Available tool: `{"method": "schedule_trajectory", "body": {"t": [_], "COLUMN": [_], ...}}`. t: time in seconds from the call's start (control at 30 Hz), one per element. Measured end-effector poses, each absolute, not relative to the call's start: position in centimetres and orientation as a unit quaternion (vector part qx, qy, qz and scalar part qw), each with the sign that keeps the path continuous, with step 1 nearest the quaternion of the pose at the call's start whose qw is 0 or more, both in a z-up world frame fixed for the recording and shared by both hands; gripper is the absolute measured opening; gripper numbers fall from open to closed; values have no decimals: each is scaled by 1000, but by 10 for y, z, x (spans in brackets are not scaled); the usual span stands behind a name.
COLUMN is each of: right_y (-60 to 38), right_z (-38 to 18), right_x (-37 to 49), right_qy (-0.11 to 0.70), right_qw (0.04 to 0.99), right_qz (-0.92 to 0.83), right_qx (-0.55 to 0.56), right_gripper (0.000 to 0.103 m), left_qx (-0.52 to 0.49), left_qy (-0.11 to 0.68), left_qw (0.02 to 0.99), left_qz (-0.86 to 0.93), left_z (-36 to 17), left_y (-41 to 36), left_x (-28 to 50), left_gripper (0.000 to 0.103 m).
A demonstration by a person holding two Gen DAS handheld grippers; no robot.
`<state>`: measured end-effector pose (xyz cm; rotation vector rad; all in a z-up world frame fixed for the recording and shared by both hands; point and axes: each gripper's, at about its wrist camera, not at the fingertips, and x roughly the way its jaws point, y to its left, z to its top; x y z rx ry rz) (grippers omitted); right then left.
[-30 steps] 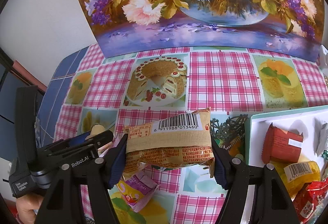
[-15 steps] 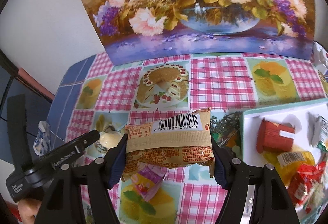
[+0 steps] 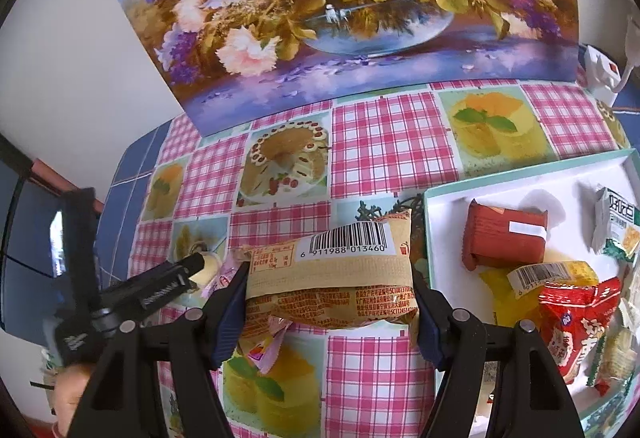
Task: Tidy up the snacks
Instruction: 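Carry the pudding cup and bread loaf into the tray and release both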
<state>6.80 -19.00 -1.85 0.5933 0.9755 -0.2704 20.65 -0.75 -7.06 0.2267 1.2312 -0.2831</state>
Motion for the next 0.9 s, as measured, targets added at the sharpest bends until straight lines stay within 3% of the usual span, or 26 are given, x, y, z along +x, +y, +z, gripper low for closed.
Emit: {"method": "schedule_trajectory", "body": {"t": [0.07, 0.37, 0.6, 0.9], "right_y": [-190, -188, -192, -237], "right_z": [-21, -15, 9, 34], "right_x": [70, 66, 44, -25], "right_qy": [462, 458, 435, 407], "right_qw": [832, 834, 845, 839], "right_qz": [-127, -124, -130, -213], "right_qx": [280, 283, 284, 291], "right_gripper": [73, 73, 74, 74], "left_qx": [98, 96, 70, 65], "left_qy": [577, 566, 524, 485], "left_qw": [799, 807, 835, 838], "left_qz": [-139, -134, -149, -241], "left_z": [-73, -63, -10, 42], "left_y": [-8, -2, -1, -62], "left_x": [208, 197, 167, 87], "left_gripper": [30, 30, 30, 30]}}
